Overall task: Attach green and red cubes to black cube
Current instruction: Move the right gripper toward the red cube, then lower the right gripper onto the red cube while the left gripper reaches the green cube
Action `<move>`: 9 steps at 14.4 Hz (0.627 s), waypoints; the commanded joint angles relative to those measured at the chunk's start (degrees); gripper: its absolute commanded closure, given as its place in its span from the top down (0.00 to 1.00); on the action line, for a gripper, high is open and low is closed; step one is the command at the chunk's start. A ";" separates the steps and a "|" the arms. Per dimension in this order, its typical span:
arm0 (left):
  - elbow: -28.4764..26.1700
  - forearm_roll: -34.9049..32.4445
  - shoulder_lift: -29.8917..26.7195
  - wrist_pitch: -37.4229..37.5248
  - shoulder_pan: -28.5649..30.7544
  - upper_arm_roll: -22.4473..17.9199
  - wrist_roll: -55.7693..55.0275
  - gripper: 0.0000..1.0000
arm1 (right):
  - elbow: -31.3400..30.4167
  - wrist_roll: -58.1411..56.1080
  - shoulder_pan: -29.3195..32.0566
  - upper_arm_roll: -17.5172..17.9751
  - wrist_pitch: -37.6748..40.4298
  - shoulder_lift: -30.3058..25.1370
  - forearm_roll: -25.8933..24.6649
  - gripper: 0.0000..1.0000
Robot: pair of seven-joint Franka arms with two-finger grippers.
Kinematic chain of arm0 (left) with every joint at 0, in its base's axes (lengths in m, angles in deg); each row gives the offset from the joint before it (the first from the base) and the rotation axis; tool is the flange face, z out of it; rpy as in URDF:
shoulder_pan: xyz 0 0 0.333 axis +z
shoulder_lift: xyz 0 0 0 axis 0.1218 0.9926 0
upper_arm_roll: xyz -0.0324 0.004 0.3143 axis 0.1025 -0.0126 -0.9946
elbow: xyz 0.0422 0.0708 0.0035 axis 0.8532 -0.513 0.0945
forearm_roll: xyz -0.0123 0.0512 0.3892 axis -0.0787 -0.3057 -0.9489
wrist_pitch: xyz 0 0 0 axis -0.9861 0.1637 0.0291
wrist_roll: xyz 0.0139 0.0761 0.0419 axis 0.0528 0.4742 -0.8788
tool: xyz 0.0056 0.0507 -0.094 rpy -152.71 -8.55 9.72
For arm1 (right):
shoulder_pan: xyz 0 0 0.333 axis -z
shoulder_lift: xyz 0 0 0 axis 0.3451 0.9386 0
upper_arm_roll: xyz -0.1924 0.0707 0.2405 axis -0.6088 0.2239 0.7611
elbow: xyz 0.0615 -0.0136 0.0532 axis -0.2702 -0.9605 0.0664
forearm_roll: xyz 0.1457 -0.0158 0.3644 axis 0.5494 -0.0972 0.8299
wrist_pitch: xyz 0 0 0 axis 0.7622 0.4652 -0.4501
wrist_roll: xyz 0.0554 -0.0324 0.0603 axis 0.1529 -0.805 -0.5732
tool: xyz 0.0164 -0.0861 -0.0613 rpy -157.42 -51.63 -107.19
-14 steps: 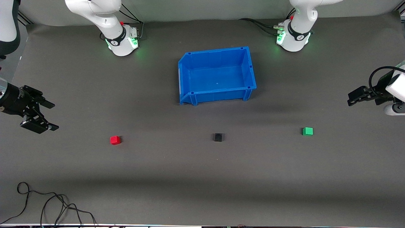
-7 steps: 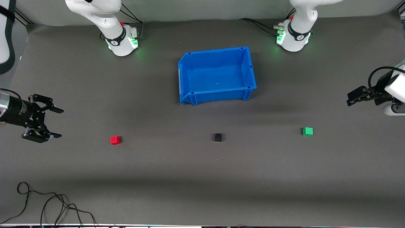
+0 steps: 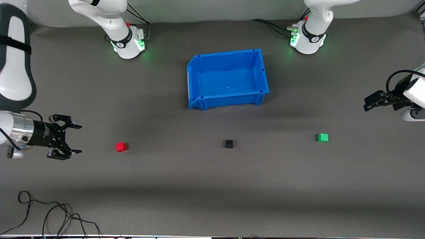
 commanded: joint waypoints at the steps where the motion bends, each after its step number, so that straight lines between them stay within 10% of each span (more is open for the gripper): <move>1: 0.34 0.60 0.18 0.01 -0.42 -0.18 0.84 0.98 | 0.14 -3.19 0.15 0.00 -2.13 2.67 2.17 1.00; 9: 0.25 0.60 0.53 0.18 -0.51 -0.18 0.84 0.98 | -15.50 -16.37 -0.29 0.08 -21.28 4.70 7.52 1.00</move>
